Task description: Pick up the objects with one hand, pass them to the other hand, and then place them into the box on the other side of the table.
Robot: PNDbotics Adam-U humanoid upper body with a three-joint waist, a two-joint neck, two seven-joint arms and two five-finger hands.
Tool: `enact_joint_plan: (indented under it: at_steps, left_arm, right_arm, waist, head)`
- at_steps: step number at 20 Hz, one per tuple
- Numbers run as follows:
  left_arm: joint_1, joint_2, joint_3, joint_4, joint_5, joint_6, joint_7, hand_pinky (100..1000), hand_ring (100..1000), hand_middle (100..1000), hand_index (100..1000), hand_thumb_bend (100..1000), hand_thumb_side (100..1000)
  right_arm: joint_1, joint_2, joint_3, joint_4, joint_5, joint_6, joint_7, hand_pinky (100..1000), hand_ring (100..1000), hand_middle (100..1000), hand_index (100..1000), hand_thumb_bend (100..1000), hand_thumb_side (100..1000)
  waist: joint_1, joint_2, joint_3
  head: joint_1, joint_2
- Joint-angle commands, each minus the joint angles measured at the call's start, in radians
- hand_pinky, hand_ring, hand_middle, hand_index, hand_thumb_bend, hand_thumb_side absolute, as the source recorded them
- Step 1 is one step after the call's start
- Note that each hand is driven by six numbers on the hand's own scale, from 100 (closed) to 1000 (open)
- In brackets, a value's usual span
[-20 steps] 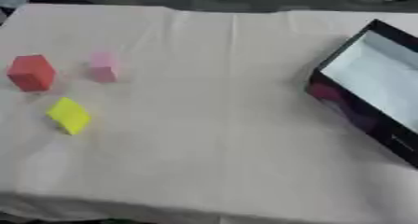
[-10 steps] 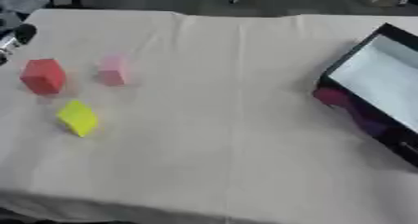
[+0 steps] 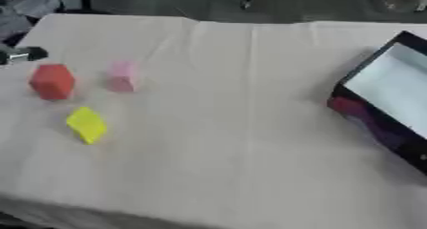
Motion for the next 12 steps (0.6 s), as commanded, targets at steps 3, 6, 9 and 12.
enact_joint_plan:
  at_steps: [3, 6, 9, 12]
  left_arm:
    - [-0.05, 0.073, 0.0, 0.107, -0.082, -0.076, -0.08, 875, 838, 763, 836, 811, 100]
    - [-0.081, 0.07, 0.009, 0.182, -0.128, -0.098, -0.126, 893, 851, 755, 845, 771, 100]
    - [-0.123, 0.069, 0.015, 0.258, -0.175, -0.084, -0.173, 900, 861, 761, 834, 742, 100]
    - [-0.156, 0.062, 0.021, 0.333, -0.221, -0.07, -0.219, 913, 878, 776, 837, 710, 100]
  right_arm:
    - [-0.014, -0.041, 0.0, -0.021, 0.013, -0.003, 0.009, 927, 1000, 938, 1000, 100, 781]
    - [-0.013, -0.042, 0.002, -0.02, 0.019, -0.003, 0.01, 927, 1000, 936, 1000, 100, 784]
    - [-0.012, -0.042, 0.004, -0.019, 0.023, -0.002, 0.013, 927, 1000, 936, 1000, 100, 787]
    - [-0.015, -0.043, 0.007, -0.019, 0.026, -0.002, 0.016, 927, 1000, 935, 1000, 100, 788]
  waist:
    - [-0.005, 0.013, -0.011]
    - [-0.002, 0.018, -0.017]
    - [0.001, 0.022, -0.024]
    - [0.005, 0.026, -0.03]
  head:
    - [0.008, -0.015]
    - [0.014, -0.013]
    - [0.024, -0.011]
    - [0.033, -0.012]
